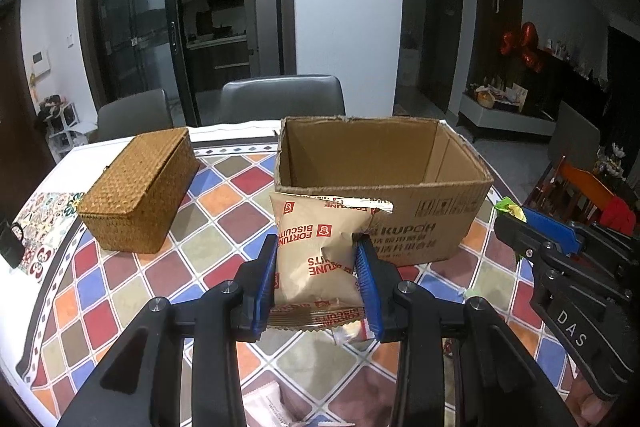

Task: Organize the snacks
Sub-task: 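Carry the biscuit packet and green candy with both tools over the cardboard box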

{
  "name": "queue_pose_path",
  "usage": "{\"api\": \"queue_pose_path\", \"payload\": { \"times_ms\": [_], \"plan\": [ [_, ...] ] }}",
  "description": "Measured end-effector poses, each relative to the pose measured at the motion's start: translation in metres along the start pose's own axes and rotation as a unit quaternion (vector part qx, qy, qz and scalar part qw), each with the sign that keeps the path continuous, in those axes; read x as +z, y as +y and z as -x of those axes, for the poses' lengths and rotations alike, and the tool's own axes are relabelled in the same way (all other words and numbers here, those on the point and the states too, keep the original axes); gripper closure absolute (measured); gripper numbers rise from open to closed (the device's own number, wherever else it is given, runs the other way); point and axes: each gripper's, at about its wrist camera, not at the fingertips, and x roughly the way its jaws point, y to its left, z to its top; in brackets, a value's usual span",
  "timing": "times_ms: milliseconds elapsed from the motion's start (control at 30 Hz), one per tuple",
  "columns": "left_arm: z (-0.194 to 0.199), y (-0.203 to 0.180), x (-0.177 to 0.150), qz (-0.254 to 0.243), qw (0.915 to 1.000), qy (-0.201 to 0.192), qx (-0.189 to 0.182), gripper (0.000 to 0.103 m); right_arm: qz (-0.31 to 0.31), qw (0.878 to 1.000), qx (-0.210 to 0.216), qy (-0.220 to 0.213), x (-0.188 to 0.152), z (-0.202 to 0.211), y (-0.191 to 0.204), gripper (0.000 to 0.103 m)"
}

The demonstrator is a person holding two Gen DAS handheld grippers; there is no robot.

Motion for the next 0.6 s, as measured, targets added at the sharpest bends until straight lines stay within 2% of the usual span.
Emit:
{"api": "queue_pose_path", "payload": {
  "times_ms": [600],
  "plan": [
    [-0.010, -0.002, 0.034, -0.002, 0.9998, -0.017, -0.010, 0.066, -0.001, 1.000, -0.008, -0.023, 0.034, 0.002, -0.005, 0.082]
  ]
}}
